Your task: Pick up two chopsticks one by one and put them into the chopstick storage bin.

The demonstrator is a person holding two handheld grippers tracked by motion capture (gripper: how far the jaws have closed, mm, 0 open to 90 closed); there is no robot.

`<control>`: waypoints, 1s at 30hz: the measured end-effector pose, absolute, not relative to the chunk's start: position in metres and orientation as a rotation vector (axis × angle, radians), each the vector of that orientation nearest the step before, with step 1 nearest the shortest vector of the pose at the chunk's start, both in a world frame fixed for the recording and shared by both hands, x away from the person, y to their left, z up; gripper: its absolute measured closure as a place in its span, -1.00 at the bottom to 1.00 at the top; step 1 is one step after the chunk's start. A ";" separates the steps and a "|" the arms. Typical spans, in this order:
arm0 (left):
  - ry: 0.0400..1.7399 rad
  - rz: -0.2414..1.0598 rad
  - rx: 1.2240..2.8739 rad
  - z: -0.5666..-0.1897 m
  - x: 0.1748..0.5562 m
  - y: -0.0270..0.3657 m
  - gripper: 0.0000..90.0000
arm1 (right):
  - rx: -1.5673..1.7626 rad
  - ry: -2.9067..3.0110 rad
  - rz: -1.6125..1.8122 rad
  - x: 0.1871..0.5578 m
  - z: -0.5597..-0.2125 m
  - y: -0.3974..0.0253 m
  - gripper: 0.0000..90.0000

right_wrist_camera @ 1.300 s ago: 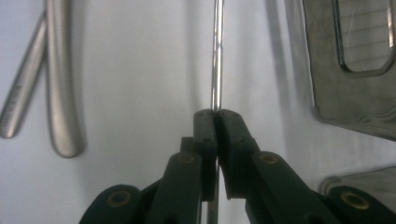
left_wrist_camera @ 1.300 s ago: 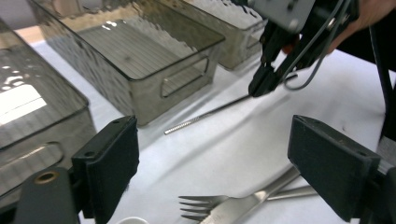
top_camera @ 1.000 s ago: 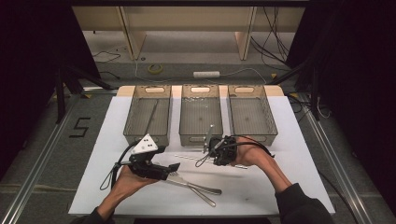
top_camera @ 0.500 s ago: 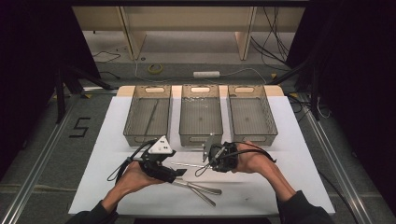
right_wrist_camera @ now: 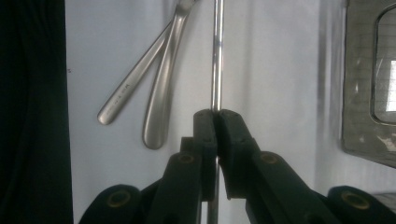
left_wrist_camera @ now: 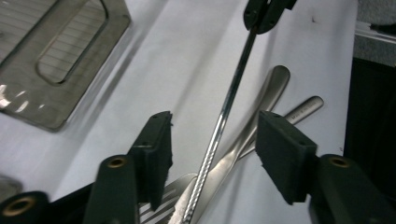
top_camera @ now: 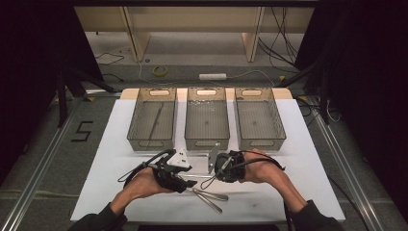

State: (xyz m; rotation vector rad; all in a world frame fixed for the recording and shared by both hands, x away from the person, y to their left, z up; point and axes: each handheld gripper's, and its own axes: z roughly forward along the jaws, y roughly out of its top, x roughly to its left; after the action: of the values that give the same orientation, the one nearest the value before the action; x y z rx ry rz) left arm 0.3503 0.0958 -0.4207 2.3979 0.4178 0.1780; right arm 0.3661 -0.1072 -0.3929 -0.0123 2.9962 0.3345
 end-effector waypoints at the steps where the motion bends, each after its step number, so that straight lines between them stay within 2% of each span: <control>1: 0.408 0.180 2.400 -0.420 0.350 0.095 0.12 | -0.018 2.995 0.330 0.366 -0.393 -0.107 0.92; 6: 0.379 0.160 2.396 -0.418 0.350 0.095 0.34 | -0.023 3.004 0.332 0.364 -0.393 -0.105 0.92; 13: 0.348 0.137 2.413 -0.419 0.350 0.093 0.53 | -0.070 2.993 0.343 0.363 -0.393 -0.102 0.92; 17: 0.329 0.131 2.421 -0.419 0.349 0.092 0.70 | -0.094 2.999 0.331 0.363 -0.392 -0.101 0.92; 26: 0.239 0.073 2.443 -0.418 0.345 0.090 0.90 | -0.175 3.004 0.328 0.361 -0.392 -0.103 0.90; 30: 0.250 0.065 2.416 -0.414 0.345 0.092 0.92 | -0.170 3.000 0.353 0.362 -0.390 -0.106 0.84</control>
State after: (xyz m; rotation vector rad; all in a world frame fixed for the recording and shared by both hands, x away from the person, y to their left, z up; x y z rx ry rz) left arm 0.3447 0.0922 -0.4140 2.4158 0.2502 0.0655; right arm 0.3618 -0.1062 -0.3898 -0.1704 3.0000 0.3526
